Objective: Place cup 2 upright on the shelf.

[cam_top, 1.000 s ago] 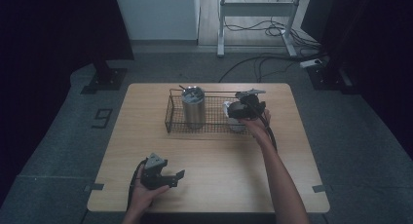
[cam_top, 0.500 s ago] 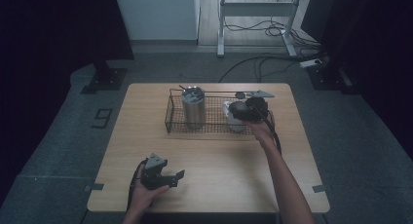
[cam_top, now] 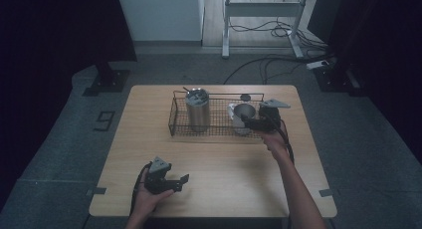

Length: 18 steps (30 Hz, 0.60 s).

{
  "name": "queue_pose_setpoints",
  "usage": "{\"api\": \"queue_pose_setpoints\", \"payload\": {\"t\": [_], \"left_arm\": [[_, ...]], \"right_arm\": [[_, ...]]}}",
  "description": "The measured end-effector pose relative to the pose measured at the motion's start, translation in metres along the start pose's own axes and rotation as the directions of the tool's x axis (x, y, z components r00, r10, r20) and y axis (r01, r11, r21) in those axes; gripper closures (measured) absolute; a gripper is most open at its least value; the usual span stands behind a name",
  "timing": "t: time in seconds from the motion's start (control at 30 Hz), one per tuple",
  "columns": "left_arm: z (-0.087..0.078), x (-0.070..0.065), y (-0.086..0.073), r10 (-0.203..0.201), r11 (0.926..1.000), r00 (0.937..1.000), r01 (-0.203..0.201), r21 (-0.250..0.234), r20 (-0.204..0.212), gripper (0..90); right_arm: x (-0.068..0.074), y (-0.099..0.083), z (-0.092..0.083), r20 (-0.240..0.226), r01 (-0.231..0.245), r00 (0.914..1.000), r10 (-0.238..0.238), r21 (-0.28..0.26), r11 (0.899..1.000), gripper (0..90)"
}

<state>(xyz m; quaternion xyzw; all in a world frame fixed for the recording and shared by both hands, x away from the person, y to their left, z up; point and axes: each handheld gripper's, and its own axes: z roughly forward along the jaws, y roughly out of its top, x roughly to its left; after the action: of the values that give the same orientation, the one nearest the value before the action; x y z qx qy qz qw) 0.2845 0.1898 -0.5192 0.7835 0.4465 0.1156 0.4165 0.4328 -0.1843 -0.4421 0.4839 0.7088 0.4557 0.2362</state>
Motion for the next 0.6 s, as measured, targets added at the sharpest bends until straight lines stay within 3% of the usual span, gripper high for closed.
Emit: {"api": "queue_pose_setpoints", "payload": {"t": [0.6], "left_arm": [[-0.005, 0.002, 0.001, -0.007, 0.9999, 1.0000, 0.007, -0.015, 0.002, 14.4]], "right_arm": [[0.011, -0.047, -0.041, -0.049, 0.015, 0.9987, -0.015, -0.016, 1.000, 22.8]]}}
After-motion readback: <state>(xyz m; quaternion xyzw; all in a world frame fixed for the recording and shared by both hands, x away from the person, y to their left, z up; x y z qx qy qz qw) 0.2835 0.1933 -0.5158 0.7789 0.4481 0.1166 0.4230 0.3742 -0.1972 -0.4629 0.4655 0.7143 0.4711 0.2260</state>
